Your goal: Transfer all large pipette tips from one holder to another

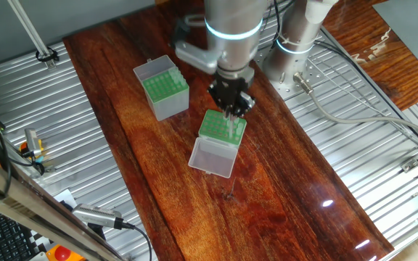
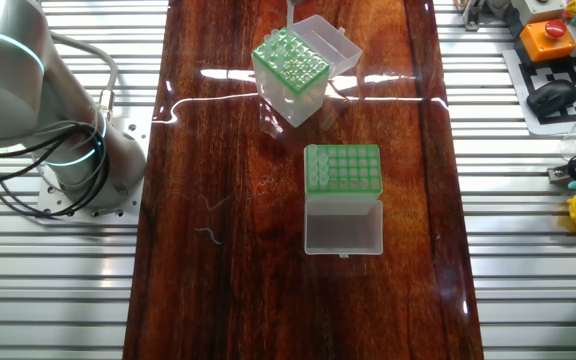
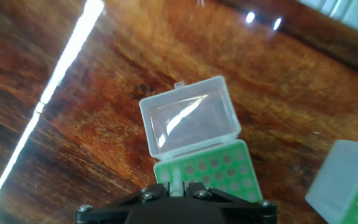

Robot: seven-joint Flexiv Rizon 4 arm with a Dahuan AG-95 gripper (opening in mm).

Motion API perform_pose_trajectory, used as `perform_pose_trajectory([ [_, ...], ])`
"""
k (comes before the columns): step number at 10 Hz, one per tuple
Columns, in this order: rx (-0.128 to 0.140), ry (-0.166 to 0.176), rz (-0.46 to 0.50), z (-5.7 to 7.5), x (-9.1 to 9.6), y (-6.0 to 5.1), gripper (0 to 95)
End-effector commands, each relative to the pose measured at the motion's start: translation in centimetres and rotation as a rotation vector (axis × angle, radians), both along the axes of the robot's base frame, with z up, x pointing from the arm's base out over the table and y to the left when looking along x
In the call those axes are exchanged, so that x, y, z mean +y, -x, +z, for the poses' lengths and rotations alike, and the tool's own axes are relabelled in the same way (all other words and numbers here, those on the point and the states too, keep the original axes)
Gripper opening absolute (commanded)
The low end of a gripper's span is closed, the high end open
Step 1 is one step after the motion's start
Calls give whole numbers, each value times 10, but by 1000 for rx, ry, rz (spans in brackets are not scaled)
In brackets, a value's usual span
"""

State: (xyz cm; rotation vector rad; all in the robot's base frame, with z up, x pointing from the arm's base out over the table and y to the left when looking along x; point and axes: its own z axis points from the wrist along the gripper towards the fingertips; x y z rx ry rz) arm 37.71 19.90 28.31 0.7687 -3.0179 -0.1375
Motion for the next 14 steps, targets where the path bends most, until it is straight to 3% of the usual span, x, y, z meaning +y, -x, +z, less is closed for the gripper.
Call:
perform_pose_trajectory([
  [1,11,-2,8,22,-3,-3,0],
  [2,14,-1,18,27,-4,-3,0],
  [5,13,0,22,25,1,-6,0],
  [8,-20,4,-27,25,1,-6,0],
  [9,-5,18,-33,25,1,-6,0],
  [10,-9,23,-6,25,1,-6,0],
  [11,-13,5,55,25,-10,-10,0],
  [13,1,2,126,31,-55,-24,0],
  [14,2,2,137,33,-63,-22,0],
])
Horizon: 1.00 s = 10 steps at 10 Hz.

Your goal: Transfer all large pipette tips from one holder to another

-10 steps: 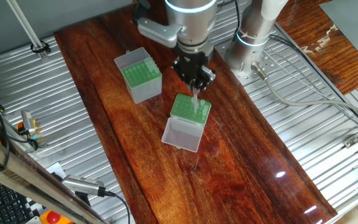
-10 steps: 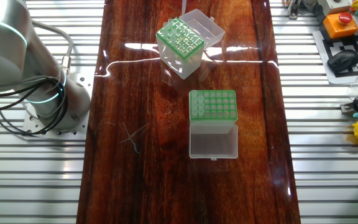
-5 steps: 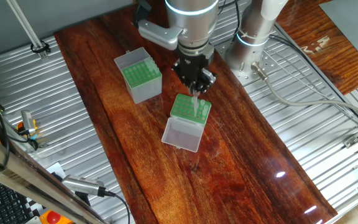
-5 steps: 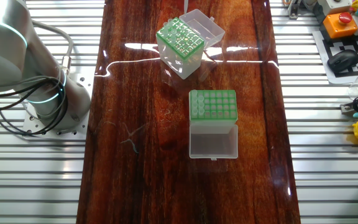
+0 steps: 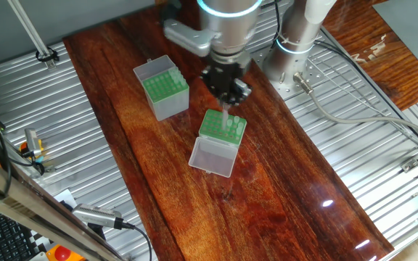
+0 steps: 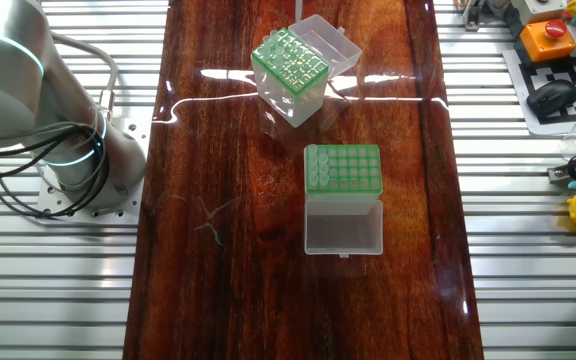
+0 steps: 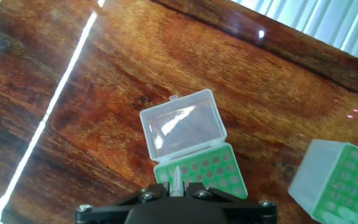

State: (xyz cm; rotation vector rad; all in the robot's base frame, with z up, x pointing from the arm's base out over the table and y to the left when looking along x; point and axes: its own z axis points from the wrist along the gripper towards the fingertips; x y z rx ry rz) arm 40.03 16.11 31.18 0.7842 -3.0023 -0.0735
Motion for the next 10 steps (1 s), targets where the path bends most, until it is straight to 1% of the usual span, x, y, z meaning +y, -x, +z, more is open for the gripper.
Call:
perform_pose_trajectory([
  [1,3,-40,119,5,-25,2,0],
  [2,3,-35,100,5,-25,2,0],
  [3,6,-21,57,5,-25,2,0],
  [4,4,9,36,5,-25,2,0],
  [5,-5,3,23,5,-25,2,0],
  [6,-13,1,38,4,-41,-2,0],
  [7,-12,-9,76,3,-69,-11,0],
  [8,-13,-14,111,1,-92,-18,0],
  [9,-15,-27,118,0,-102,-20,0],
  [10,-11,-19,106,0,-102,-20,0],
])
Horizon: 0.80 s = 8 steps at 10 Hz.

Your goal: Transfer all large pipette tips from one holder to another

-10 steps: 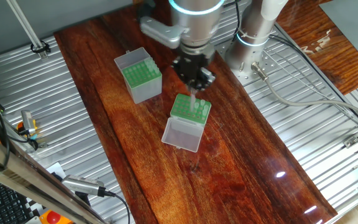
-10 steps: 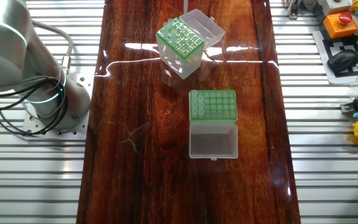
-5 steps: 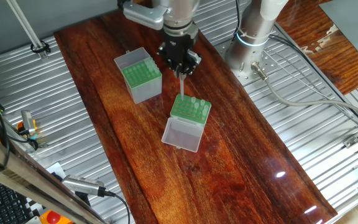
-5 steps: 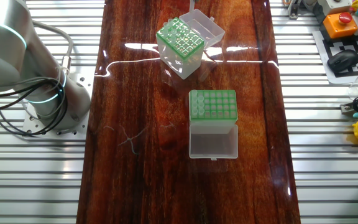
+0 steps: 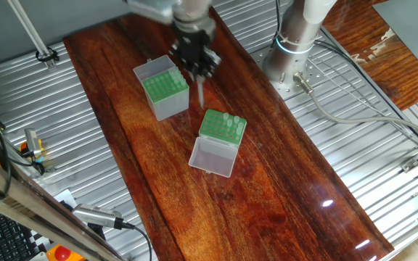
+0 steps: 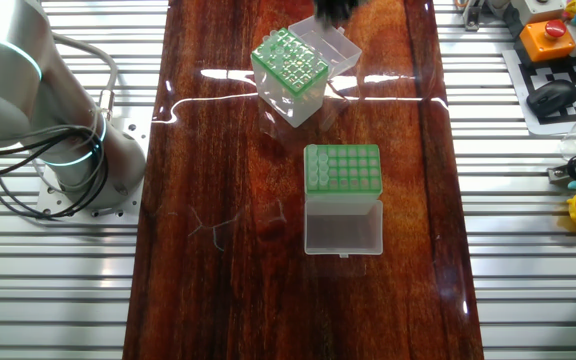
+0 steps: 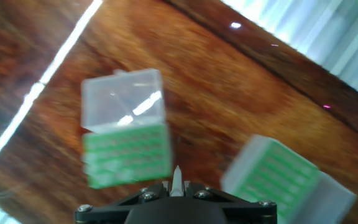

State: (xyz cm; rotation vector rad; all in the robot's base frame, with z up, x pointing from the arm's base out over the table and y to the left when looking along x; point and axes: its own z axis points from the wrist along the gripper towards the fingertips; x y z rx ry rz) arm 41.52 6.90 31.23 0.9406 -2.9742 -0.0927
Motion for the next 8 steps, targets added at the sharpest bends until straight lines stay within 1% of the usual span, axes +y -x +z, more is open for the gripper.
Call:
perform_pose_trajectory([
  [1,-1,-1,-32,-1,-9,-5,0],
  [2,4,15,-63,-1,-9,-5,0],
  [3,3,35,-85,-1,-9,-5,0],
  [4,-5,33,-98,-1,-14,-6,0],
  [5,-7,27,-67,0,-33,-10,0],
  [6,-7,26,-26,2,-60,-15,0],
  [8,-6,26,5,5,-81,-20,0],
])
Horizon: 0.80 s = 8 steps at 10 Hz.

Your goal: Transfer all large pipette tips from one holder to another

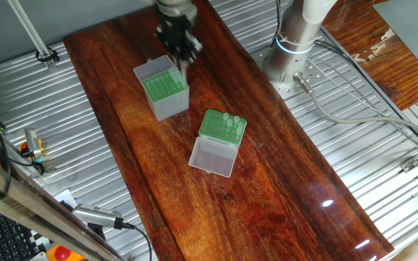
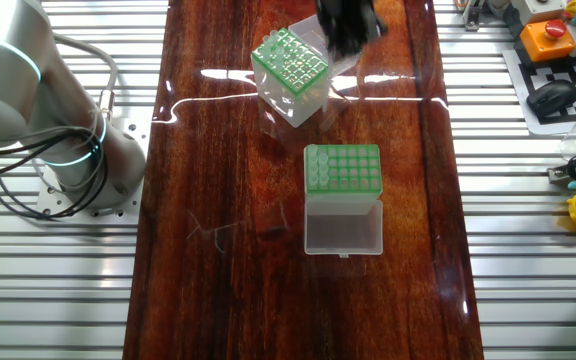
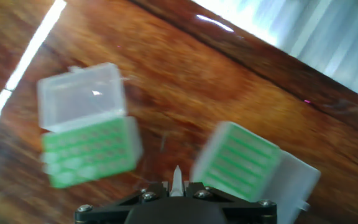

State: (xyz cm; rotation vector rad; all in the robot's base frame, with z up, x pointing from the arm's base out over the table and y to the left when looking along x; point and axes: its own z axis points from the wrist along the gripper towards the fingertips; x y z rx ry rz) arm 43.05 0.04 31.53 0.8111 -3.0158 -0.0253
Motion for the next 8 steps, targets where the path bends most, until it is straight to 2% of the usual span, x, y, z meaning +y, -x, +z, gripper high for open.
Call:
perform_pose_trajectory([
  [1,5,-10,102,-1,-25,-6,0],
  [5,-3,-17,104,-12,-30,-6,0],
  [8,-3,-24,86,-26,-26,1,0],
])
